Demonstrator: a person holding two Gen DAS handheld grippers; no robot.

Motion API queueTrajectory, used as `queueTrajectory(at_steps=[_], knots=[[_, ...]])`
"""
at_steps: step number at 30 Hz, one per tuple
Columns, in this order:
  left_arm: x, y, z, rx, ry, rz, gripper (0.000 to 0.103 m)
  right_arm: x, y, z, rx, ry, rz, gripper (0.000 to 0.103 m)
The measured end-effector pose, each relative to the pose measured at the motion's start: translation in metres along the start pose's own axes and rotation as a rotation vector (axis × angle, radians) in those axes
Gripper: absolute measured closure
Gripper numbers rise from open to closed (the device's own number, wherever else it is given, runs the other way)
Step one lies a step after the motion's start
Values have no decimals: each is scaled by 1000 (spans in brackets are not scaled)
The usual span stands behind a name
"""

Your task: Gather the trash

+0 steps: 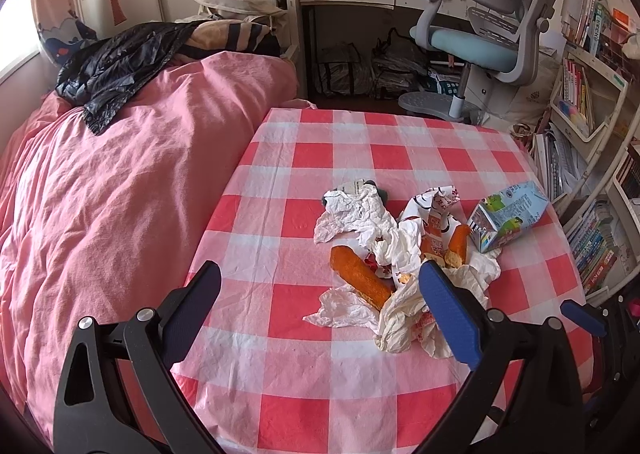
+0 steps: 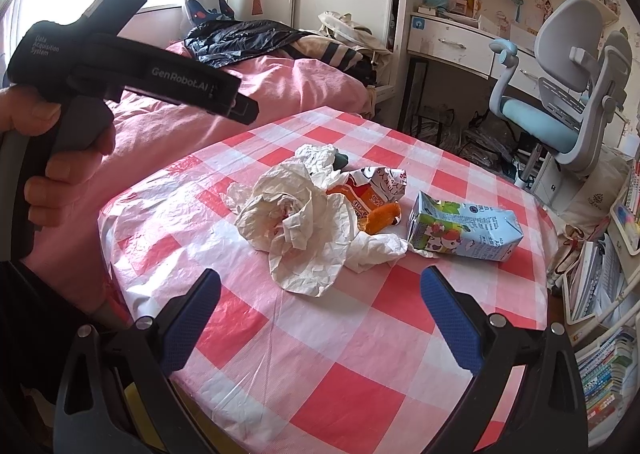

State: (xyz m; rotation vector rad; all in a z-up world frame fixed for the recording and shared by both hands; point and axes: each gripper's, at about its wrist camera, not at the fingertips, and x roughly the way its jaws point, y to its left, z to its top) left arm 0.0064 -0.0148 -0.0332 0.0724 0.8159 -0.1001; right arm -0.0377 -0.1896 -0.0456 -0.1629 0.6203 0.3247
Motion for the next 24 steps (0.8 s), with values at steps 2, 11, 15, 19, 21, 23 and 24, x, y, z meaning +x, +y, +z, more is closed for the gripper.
queueTrajectory(at_steps=[2, 11, 15, 19, 21, 23, 24], knots=[[0, 10, 3, -22, -3, 5, 7, 0, 0, 0, -4, 2, 0, 7], [5, 48, 10, -117, 34, -54, 7, -1, -12, -3, 11, 29, -39, 7], [16, 26, 5, -54, 75, -106, 7, -3, -22, -5, 53, 48, -39, 7], [32, -10, -6, 91, 92, -129, 7, -3, -25, -6, 64, 60, -27, 7], [44, -29, -11, 173, 102, -124, 7, -3, -26, -6, 67, 67, -19, 7], [53, -43, -17, 232, 113, -133, 8, -2, -27, -7, 70, 73, -9, 7], [56, -49, -20, 256, 119, -141, 13, -2, -27, -7, 70, 74, -5, 7]])
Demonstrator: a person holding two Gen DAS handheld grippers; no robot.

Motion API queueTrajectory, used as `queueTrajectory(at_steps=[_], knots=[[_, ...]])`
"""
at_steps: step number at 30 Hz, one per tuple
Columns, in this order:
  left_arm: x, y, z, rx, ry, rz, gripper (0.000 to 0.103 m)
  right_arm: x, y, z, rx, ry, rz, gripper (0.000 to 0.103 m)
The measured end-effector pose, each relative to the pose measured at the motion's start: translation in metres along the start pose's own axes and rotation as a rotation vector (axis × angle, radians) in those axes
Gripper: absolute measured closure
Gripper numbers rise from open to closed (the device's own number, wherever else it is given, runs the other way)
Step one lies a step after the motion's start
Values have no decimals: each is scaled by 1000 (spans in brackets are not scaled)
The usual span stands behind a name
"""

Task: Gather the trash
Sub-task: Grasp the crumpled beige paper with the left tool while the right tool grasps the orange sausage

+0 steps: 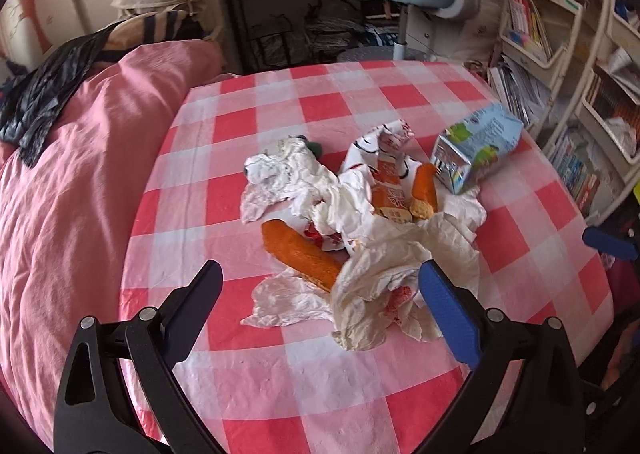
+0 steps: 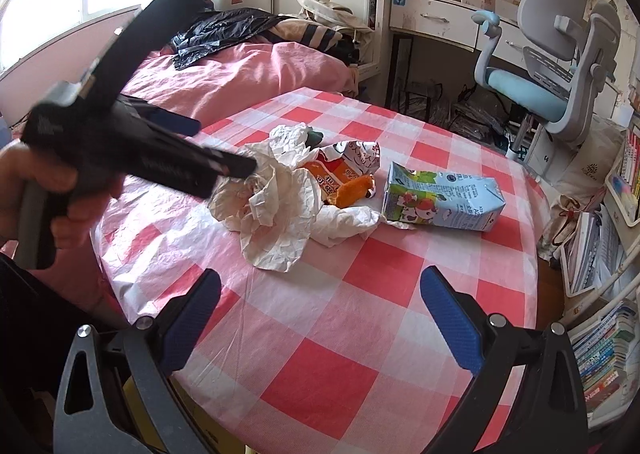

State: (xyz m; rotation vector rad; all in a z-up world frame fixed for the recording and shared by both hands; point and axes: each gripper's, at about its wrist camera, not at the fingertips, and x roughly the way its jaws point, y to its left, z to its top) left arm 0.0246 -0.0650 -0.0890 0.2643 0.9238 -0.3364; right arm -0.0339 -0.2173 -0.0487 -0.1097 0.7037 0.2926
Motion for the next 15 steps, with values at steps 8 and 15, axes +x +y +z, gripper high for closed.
queueTrajectory(at_steps=[8, 15], knots=[[-8, -5, 1, 22, 71, -212, 84, 1, -7, 2, 16, 6, 9, 7], [-48, 42, 17, -137, -76, -318, 84, 9, -5, 3, 15, 25, 17, 7]])
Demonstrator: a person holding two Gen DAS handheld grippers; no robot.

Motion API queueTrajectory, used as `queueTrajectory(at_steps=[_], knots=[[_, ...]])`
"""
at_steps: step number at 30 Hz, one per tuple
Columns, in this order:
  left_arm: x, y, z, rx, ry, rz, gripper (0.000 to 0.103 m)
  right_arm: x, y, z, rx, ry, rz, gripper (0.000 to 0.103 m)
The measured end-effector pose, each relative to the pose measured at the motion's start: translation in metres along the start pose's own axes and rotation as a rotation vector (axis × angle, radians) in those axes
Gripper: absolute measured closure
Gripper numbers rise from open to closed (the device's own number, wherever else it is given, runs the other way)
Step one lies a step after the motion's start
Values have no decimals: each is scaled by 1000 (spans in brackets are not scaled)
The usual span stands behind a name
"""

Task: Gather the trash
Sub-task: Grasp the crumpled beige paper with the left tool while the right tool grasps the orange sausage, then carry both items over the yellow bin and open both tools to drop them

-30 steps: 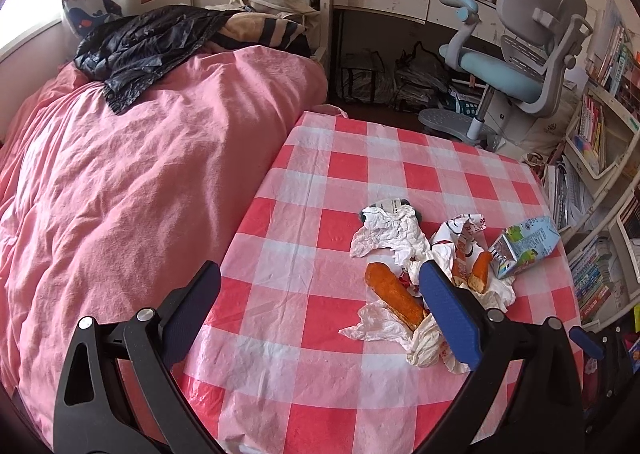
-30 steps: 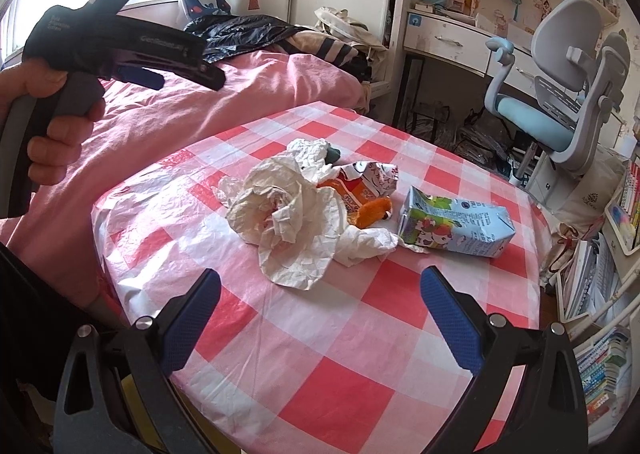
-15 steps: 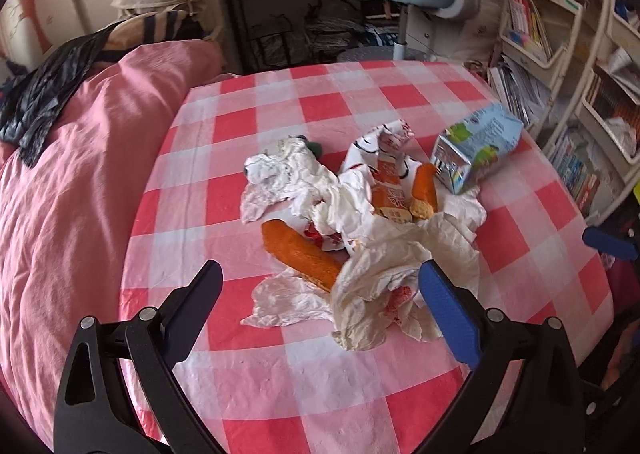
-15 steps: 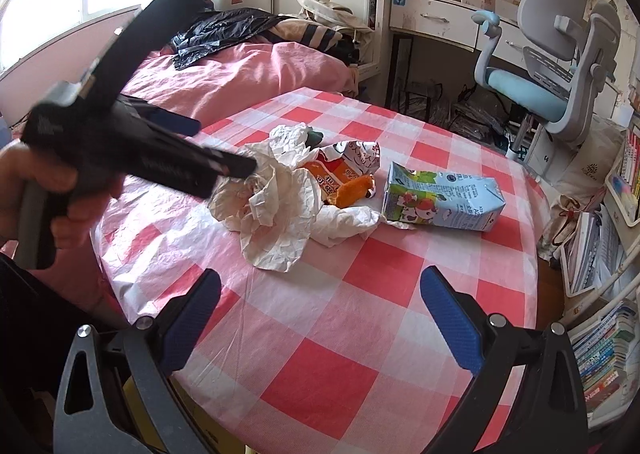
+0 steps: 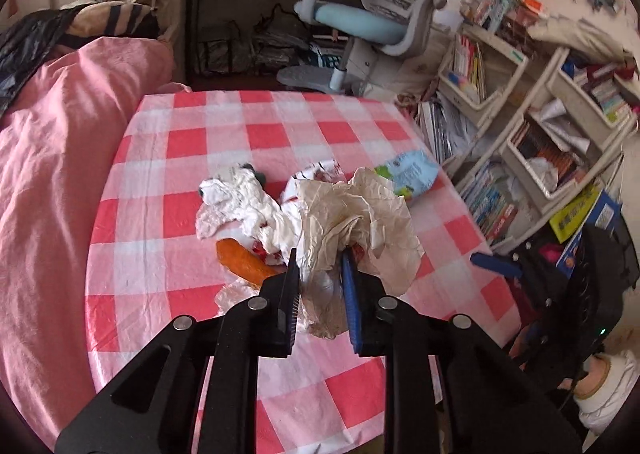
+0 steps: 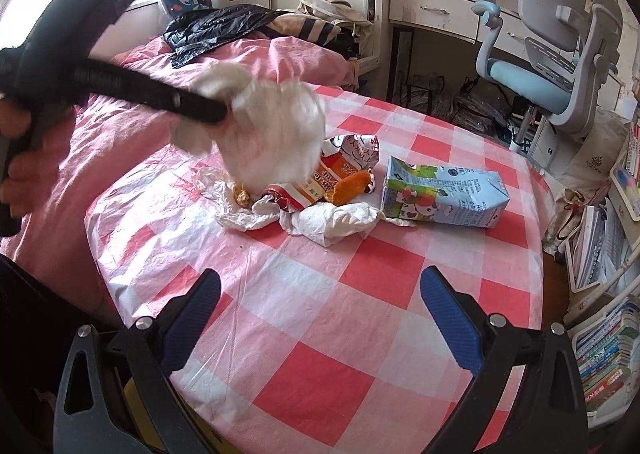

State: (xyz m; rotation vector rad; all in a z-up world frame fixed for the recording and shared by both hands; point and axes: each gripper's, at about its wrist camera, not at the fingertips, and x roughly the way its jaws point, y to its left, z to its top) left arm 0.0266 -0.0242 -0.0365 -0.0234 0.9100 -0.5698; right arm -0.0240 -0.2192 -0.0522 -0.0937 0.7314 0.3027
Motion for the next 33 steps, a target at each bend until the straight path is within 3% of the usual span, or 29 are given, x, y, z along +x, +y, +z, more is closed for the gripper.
queueTrajectory(at_steps=[7, 15, 17, 19, 22, 27, 29, 30, 31, 33], knots=[[-17, 43, 13, -235, -98, 126, 83, 12, 9, 8, 14, 9, 68, 7], [-26, 58, 21, -290, -157, 165, 83, 28, 20, 30, 36, -35, 187, 8], [-27, 61, 24, -310, -167, 162, 83, 36, 19, 42, 72, -52, 257, 20], [-25, 62, 27, -307, -170, 170, 83, 51, 17, 56, 121, -43, 327, 45], [-23, 60, 30, -286, -172, 188, 83, 80, 22, 69, 148, 0, 368, 56], [-22, 57, 30, -265, -169, 195, 83, 118, 34, 74, 130, 90, 338, 61], [-21, 56, 30, -257, -164, 195, 83, 127, 34, 70, 130, 120, 319, 68], [-21, 56, 30, -253, -163, 196, 83, 131, 32, 69, 144, 142, 328, 80], [-21, 56, 29, -249, -162, 198, 83, 131, 27, 69, 156, 140, 330, 85], [-21, 57, 29, -248, -160, 201, 83, 126, 24, 68, 161, 124, 326, 86]])
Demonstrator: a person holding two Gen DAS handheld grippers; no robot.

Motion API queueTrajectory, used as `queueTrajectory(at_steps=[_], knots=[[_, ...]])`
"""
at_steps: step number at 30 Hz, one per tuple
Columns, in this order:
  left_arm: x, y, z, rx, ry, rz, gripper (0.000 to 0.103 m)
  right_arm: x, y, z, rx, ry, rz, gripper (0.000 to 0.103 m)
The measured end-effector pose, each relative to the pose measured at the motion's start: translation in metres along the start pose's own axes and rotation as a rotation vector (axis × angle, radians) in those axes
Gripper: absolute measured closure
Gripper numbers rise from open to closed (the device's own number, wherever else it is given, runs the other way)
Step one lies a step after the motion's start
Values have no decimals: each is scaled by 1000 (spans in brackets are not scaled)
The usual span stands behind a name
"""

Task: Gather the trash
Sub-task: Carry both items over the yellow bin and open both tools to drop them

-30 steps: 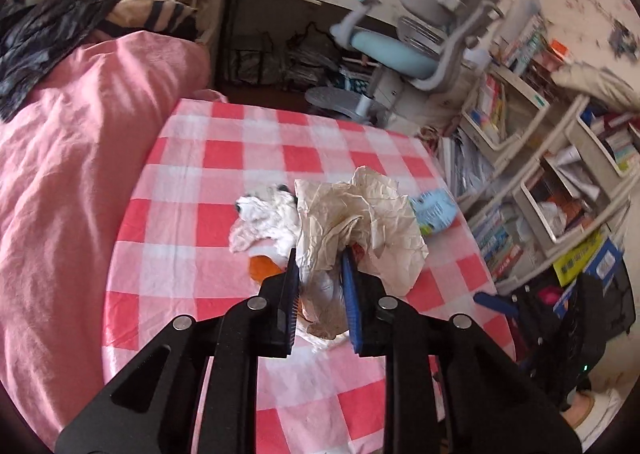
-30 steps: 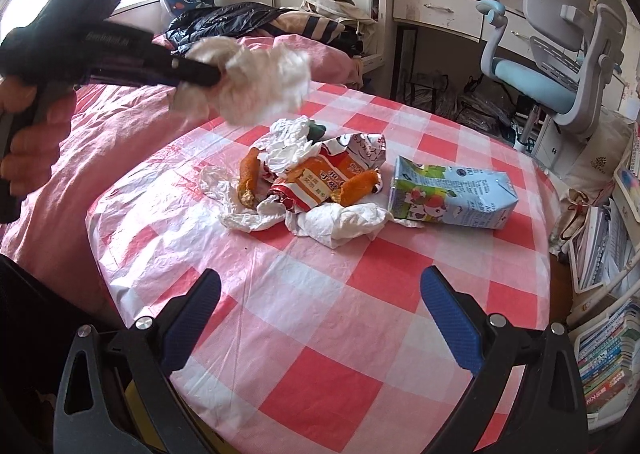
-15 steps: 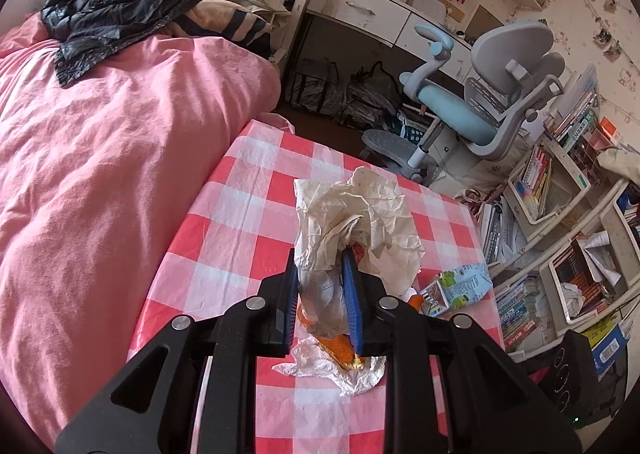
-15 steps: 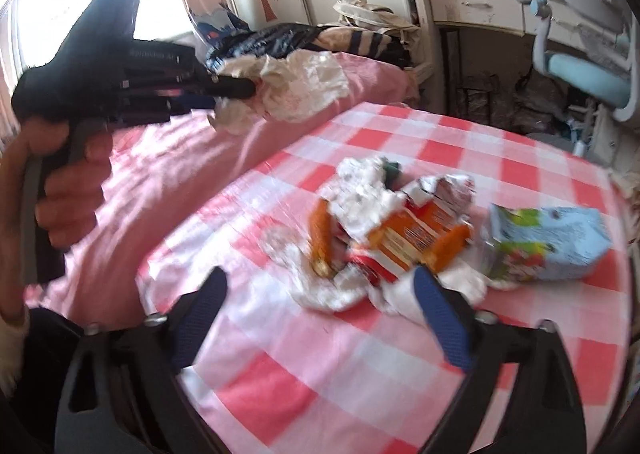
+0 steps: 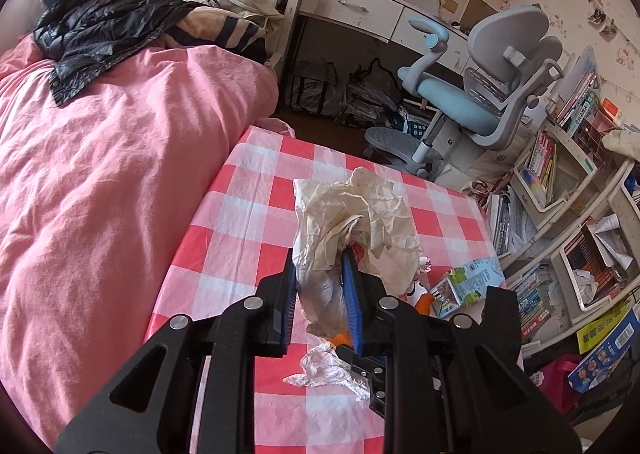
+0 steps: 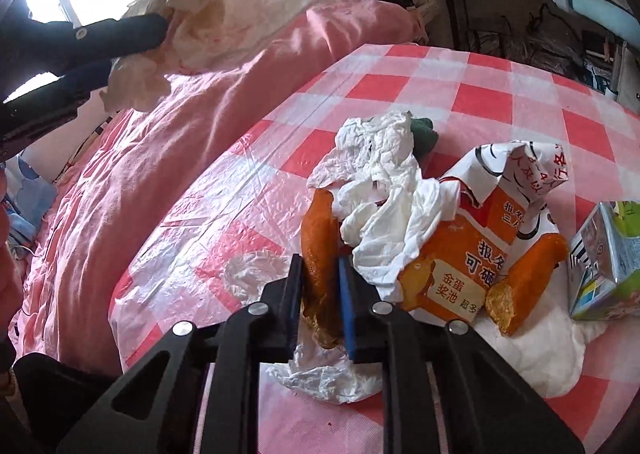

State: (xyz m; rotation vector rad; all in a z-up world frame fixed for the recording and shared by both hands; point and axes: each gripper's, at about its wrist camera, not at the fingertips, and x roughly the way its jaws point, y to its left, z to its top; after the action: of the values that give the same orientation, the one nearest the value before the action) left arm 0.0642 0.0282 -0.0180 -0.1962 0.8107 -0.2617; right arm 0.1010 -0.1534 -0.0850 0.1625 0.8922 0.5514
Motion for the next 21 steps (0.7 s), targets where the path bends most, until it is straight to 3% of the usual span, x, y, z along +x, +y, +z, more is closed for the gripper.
queueTrajectory(at_steps=[14, 17, 21], knots=[[-14, -5, -9, 45, -22, 26, 83, -83, 18, -28, -10, -99, 115, 87], [-16, -7, -15, 74, -26, 42, 83, -93, 30, -51, -21, -53, 147, 87], [-20, -12, -25, 117, -22, 9, 83, -93, 55, -98, -78, 70, 168, 87]])
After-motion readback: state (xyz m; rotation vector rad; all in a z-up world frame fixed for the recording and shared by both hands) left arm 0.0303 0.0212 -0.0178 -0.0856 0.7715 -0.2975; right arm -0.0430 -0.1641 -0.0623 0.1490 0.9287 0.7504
